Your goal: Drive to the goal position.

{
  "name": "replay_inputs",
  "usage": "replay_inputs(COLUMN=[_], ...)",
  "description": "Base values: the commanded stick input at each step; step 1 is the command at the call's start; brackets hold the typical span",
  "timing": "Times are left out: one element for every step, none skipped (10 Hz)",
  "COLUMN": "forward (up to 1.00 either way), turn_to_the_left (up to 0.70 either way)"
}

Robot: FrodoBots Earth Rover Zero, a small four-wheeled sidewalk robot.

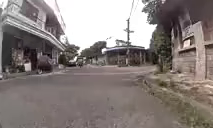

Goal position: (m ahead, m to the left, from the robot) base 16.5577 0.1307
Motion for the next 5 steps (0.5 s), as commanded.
replay_inputs(forward=[1.00,1.00,1.00,1.00,1.00], turn_to_the_left=[0.00,0.00,0.00,0.00,0.00])
